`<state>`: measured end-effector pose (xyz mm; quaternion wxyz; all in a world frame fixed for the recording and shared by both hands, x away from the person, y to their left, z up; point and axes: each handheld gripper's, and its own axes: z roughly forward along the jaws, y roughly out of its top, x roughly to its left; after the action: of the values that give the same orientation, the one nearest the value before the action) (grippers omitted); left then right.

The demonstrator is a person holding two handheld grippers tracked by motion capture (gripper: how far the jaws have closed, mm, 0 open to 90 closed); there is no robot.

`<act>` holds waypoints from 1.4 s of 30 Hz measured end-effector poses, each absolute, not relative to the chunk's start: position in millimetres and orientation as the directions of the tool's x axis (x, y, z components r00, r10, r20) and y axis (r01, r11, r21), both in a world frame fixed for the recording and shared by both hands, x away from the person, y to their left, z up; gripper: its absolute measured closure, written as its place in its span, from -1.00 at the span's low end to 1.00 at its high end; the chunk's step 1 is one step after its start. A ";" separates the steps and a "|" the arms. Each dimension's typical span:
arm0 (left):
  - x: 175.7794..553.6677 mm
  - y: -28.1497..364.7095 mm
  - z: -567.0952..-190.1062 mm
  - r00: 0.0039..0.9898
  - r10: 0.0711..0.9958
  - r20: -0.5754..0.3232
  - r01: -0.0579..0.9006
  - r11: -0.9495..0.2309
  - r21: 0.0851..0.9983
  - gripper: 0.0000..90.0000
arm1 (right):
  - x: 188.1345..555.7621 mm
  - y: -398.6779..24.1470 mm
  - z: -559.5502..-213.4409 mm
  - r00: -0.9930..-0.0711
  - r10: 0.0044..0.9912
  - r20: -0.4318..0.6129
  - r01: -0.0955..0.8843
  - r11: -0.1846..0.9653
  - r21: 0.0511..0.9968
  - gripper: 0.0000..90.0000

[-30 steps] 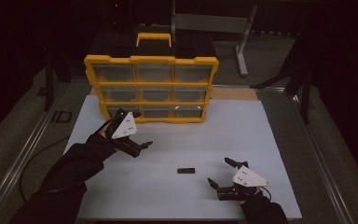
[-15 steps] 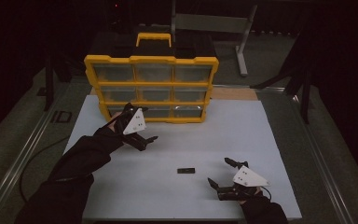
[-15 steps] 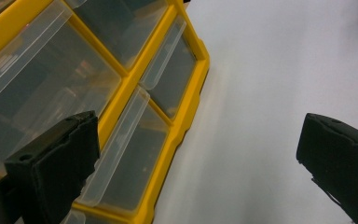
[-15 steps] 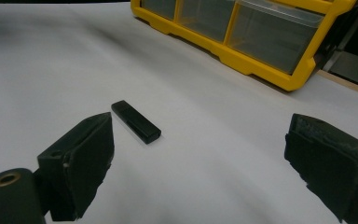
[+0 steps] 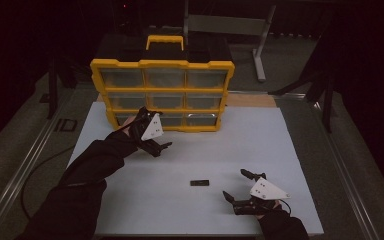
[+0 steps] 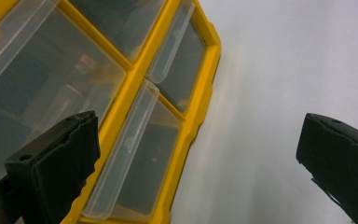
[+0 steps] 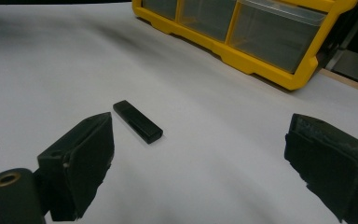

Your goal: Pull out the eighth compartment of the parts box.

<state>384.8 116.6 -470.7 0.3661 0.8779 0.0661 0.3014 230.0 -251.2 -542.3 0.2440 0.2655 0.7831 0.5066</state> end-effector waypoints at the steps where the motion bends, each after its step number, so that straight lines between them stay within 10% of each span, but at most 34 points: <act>1: 385.4 115.9 -471.1 0.802 0.334 0.495 -0.115 -0.727 0.677 -0.99 | 230.0 -251.3 -542.3 -0.740 0.663 -0.110 0.171 0.344 0.923 -0.81; 25: 402.7 99.8 -491.5 0.740 0.271 0.616 -0.116 -0.850 0.514 -0.99 | 230.4 -252.2 -542.2 -0.740 0.665 -0.099 0.175 0.334 0.926 -0.81; 42: 407.3 96.1 -506.1 0.642 0.260 0.722 -0.149 -0.881 0.450 -0.44 | 230.0 -251.3 -542.3 -0.746 0.659 -0.093 0.179 0.334 0.926 -0.81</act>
<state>407.3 96.1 -506.1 0.2422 0.8730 0.0317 0.4221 230.0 -251.3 -542.3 0.2350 0.2680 0.7820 0.5113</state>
